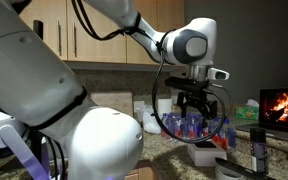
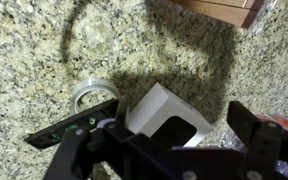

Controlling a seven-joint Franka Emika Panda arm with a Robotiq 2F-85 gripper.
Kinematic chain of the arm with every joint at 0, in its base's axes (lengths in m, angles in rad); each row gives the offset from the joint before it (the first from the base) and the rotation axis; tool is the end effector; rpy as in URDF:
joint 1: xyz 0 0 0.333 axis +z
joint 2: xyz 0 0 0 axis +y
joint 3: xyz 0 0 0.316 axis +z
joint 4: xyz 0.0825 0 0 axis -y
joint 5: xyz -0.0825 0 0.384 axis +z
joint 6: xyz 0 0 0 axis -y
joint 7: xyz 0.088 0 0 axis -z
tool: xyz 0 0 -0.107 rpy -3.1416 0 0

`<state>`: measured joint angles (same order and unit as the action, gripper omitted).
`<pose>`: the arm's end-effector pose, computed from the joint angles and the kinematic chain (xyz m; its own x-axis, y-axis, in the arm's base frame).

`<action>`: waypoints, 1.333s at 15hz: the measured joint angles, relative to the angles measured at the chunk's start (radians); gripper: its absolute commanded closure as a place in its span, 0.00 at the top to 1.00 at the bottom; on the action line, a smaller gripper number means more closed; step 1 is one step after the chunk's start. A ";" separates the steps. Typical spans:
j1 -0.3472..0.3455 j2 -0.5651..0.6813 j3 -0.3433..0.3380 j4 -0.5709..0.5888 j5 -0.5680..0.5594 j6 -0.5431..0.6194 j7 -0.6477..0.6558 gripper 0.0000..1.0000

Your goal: Pick up the bottle and remote, then put them on the box

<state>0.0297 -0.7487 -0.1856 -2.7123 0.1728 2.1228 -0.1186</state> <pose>0.3341 -0.0437 0.4559 0.9817 -0.0988 0.1627 -0.0533 -0.9632 -0.2634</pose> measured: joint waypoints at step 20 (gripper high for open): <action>-0.004 0.061 -0.020 0.042 0.000 0.000 -0.004 1.00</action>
<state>0.0256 -0.6880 -0.2053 -2.6699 0.1727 2.1226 -0.1229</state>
